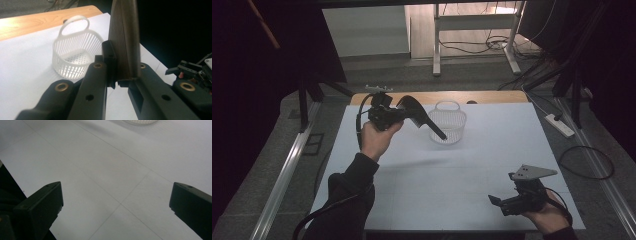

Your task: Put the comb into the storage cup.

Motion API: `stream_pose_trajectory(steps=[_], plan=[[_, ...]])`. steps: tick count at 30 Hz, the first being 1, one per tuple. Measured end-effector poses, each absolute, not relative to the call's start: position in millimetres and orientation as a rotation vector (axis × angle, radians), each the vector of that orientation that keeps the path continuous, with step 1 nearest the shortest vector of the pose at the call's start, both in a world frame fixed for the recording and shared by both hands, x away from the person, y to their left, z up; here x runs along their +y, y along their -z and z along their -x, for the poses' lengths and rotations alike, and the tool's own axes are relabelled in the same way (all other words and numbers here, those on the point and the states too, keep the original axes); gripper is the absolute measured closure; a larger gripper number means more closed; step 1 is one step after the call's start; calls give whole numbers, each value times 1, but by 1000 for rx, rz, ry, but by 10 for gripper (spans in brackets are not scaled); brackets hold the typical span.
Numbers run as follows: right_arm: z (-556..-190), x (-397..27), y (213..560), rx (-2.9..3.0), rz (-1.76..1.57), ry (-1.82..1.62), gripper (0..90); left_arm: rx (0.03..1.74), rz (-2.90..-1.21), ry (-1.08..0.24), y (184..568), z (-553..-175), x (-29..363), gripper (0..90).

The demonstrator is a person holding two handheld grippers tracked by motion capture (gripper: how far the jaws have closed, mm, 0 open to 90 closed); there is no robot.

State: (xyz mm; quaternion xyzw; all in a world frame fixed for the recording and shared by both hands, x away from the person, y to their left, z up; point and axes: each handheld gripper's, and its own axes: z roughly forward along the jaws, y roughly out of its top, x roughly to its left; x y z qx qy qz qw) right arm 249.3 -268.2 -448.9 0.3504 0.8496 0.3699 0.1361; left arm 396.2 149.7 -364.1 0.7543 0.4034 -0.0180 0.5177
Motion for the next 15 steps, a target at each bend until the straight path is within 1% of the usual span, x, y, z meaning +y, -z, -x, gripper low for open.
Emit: stream_pose_trajectory(steps=[15], plan=[[-237,-288,449,2415,-1091,-1076,0,981,-1816,1,355,-412,141,871]])
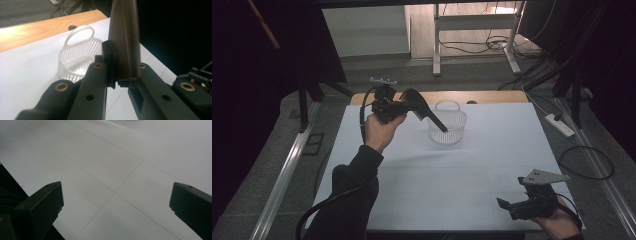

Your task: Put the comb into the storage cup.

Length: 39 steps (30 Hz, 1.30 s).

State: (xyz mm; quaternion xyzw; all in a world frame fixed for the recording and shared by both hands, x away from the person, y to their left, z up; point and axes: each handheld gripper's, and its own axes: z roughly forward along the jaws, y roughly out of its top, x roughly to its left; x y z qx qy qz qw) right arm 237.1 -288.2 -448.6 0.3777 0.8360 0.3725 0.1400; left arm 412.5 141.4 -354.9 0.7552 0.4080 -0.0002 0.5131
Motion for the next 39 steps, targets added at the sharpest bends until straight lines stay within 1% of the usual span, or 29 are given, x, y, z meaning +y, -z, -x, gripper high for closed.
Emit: stream_pose_trajectory(steps=[18,39], plan=[[-225,-310,446,2333,-1221,-1060,0,1000,-1839,-52,351,-431,126,871],[-214,-321,440,2272,-1218,-1062,0,1068,-1809,-63,374,-457,105,871]])
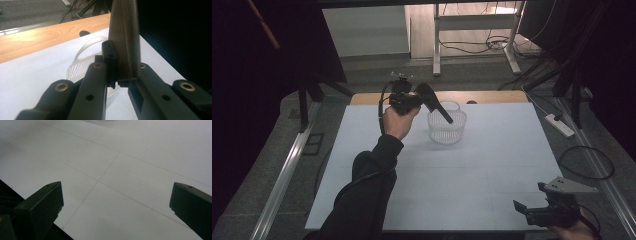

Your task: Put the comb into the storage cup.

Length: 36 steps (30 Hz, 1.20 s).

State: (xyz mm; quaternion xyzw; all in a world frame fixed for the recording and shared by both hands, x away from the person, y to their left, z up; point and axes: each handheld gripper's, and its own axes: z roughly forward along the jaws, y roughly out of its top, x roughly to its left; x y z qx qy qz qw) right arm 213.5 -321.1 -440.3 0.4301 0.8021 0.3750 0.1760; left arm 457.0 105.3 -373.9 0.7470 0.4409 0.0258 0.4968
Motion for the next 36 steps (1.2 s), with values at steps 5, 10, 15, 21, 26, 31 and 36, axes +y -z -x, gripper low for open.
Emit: stream_pose_trajectory(steps=[5,10,15,21,26,31,36], plan=[[-213,-322,440,2268,-1223,-1060,0,1076,-1807,-66,379,-460,102,871],[-213,-322,440,2271,-1224,-1054,0,1086,-1800,-66,384,-463,99,871],[-214,-321,441,2279,-1224,-1050,1,1099,-1793,-54,392,-466,97,871],[-214,-322,441,2285,-1227,-1051,3,1114,-1787,-43,401,-469,93,871],[-214,-321,441,2290,-1226,-1049,6,1121,-1786,-30,408,-471,90,871],[-215,-321,442,2303,-1222,-1045,8,1133,-1776,-5,415,-474,87,871],[-215,-321,442,2305,-1219,-1046,8,1147,-1763,19,424,-475,86,871]])
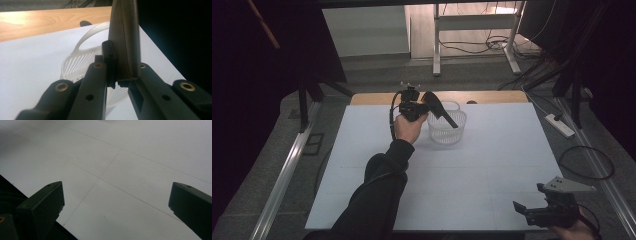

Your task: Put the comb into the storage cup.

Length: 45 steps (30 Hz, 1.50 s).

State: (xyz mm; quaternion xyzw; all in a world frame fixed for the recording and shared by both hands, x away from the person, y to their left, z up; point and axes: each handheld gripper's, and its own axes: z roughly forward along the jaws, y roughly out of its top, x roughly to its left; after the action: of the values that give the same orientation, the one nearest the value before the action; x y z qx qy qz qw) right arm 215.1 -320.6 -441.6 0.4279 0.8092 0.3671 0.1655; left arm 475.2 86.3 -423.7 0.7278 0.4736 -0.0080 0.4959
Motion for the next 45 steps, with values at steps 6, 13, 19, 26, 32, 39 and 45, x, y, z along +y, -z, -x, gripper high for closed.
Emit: stream_pose_trajectory(steps=[6,13,19,26,32,39,45], plan=[[-215,-321,442,2306,-1217,-1045,9,1160,-1747,49,433,-477,86,871],[-215,-320,442,2311,-1213,-1043,10,1181,-1708,99,444,-479,91,871],[-215,-321,442,2312,-1213,-1047,11,1191,-1684,130,453,-481,92,871],[-215,-321,442,2314,-1211,-1048,12,1211,-1653,151,459,-482,95,870],[-215,-320,442,2317,-1212,-1043,13,1226,-1623,172,465,-482,100,869],[-215,-320,442,2319,-1211,-1039,14,1237,-1607,184,469,-482,103,862],[-215,-320,442,2320,-1212,-1038,15,1251,-1618,166,471,-482,104,843]])
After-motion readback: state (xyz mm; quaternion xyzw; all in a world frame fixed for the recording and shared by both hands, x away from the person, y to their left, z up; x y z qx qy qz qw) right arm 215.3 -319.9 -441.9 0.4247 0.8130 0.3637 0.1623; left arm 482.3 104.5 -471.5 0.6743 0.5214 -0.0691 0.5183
